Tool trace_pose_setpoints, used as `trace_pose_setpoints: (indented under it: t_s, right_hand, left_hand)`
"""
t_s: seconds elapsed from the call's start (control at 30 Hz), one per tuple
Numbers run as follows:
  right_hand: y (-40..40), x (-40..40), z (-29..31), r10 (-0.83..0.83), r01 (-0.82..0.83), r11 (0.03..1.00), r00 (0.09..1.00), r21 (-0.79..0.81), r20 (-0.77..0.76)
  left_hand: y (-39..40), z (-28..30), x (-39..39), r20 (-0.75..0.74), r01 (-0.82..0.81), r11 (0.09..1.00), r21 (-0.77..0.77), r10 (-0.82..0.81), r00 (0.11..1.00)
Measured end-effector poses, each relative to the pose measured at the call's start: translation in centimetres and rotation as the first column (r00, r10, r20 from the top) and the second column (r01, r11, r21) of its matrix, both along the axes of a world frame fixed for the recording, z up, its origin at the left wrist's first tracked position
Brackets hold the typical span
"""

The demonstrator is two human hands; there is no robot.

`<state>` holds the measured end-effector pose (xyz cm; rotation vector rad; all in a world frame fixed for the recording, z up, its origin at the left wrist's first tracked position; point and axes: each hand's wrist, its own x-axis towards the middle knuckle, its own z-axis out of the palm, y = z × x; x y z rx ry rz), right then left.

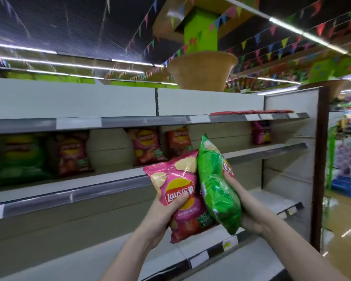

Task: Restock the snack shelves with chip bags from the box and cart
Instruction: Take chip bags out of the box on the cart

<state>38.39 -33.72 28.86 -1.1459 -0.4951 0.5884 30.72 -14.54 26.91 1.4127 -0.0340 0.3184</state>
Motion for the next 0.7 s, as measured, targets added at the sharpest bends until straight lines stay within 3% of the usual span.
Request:
trace_pose_setpoints:
  t_s: [0.17,0.27,0.37,0.47,0.6,0.7]
  right_hand:
    - [4.0,0.6,1.1,-0.224,0.241,0.966,0.961,-0.089,0.164]
    - [6.5,1.4,1.6,-0.311,0.374,0.915,0.892,-0.149,0.328]
    - [9.4,1.8,1.9,-0.338,0.463,0.867,0.818,-0.184,0.464]
    - [12.2,2.3,2.0,-0.362,0.508,0.837,0.792,-0.202,0.492]
    - [15.9,1.9,3.0,-0.343,0.465,0.861,0.829,-0.205,0.443]
    - [17.5,1.3,3.6,-0.290,0.392,0.890,0.882,-0.235,0.372]
  left_hand:
    - [5.5,1.2,-0.3,-0.001,-0.240,0.969,0.058,0.241,0.971]
    - [9.7,2.0,-0.9,0.040,-0.425,0.868,0.256,0.430,0.902]
    - [13.5,2.3,-1.4,0.022,-0.461,0.790,0.404,0.495,0.869]
    - [15.7,3.5,-2.4,-0.014,-0.452,0.812,0.370,0.492,0.871]
    - [18.9,5.3,-3.9,-0.154,-0.376,0.908,0.186,0.405,0.901]
    - [22.0,7.1,-4.5,-0.184,-0.370,0.902,0.222,0.412,0.893]
